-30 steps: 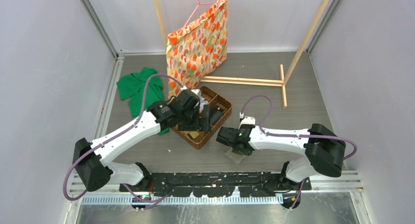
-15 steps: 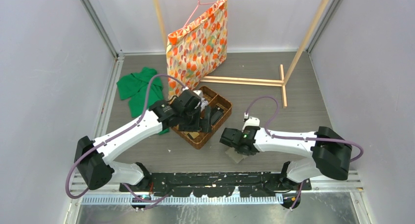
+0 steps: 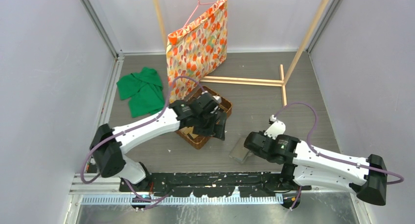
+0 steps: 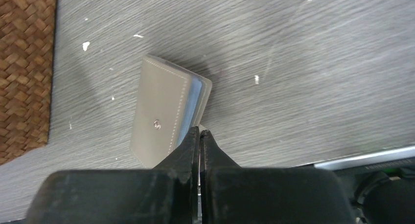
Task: Take the credit cards out of the card holder
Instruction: Open the card holder at the center of the board.
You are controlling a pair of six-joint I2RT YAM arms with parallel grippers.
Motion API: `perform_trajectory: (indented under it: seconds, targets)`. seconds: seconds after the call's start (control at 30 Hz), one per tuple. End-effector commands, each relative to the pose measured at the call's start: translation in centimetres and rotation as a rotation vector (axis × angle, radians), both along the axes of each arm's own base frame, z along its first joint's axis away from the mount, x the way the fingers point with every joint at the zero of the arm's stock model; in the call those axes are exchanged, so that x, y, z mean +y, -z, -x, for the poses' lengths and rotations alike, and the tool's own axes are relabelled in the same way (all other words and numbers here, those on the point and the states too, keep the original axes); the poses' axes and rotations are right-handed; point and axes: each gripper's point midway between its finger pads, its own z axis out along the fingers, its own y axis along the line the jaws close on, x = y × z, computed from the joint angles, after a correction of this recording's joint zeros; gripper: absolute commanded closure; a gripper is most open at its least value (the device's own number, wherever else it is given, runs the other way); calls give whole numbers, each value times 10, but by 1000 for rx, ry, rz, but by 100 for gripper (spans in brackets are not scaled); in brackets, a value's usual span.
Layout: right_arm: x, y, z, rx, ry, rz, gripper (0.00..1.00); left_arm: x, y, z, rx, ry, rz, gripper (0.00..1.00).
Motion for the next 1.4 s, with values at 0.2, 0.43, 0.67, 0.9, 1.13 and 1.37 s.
perform_trajectory:
  seconds: [0.2, 0.43, 0.67, 0.9, 1.13, 1.37]
  targets:
    - [-42, 11, 12, 34, 149, 106, 100, -72, -4, 12, -22, 182, 72, 18]
    - [-16, -45, -17, -160, 91, -71, 99, -72, -13, 3, -80, 167, 58, 19]
    - [3, -90, -37, -243, 21, -33, 99, -43, -17, -19, -180, 109, -104, 21]
    - [2, -68, -35, -201, 10, 41, 100, -53, -15, -15, -172, 120, -45, 21]
    - [-42, -48, -15, -160, 79, 82, 99, -63, 1, -13, -119, 102, -52, 22]
    - [-63, -32, 3, -68, 160, 130, 67, -68, -9, -15, -146, 152, -52, 19]
